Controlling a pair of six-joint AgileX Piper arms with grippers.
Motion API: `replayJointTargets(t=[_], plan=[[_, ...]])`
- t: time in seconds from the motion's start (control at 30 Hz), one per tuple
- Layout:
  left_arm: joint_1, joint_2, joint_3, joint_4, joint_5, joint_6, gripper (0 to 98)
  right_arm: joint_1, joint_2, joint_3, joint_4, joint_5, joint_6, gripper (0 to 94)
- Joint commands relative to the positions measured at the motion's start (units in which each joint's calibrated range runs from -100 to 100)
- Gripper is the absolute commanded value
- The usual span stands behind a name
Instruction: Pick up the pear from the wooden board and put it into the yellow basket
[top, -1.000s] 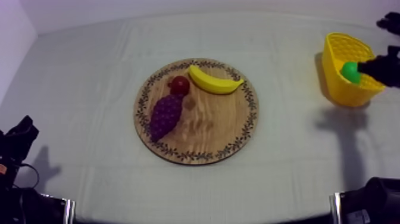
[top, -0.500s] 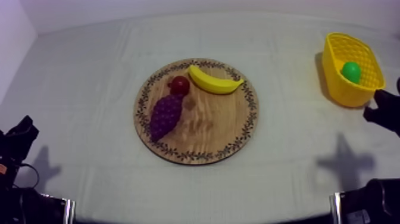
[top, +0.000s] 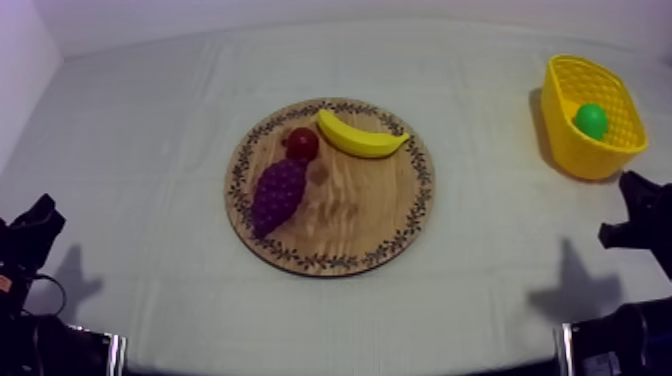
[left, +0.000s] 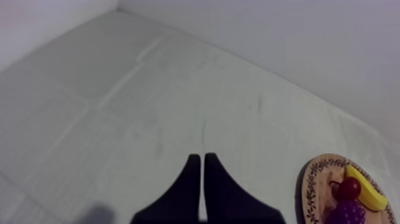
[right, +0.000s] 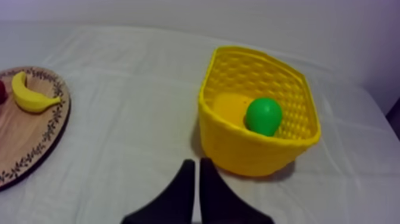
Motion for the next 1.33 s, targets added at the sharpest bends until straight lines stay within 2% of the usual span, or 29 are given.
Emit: replayJointTargets(t=[0.0,0.13,0.37,0.6,1.3], plan=[[-0.02,0.02,0.02,0.0,0.05,0.02,0.1,0.45,0.02,1.58,-1.21,-0.43,1.09,0.4],[-0.02,0.02,0.02,0.0,0.05,0.01,0.1,1.66,-0.06,3.39,-3.8,-0.73,3.01,0.3],[-0.02,0.02,0.02,0.0,0.05,0.01,0.1,2.01,-0.08,4.22,-4.82,-1.49,2.32,0.3],[-0.02,0.02,0.02,0.0,0.05,0.01,0.1,2.0,-0.08,4.39,-5.05,-1.91,1.11,0.3],[-0.02,0.02,0.02,0.0,0.05,0.01,0.1,2.0,-0.08,4.4,-5.07,-1.95,0.97,0.3]])
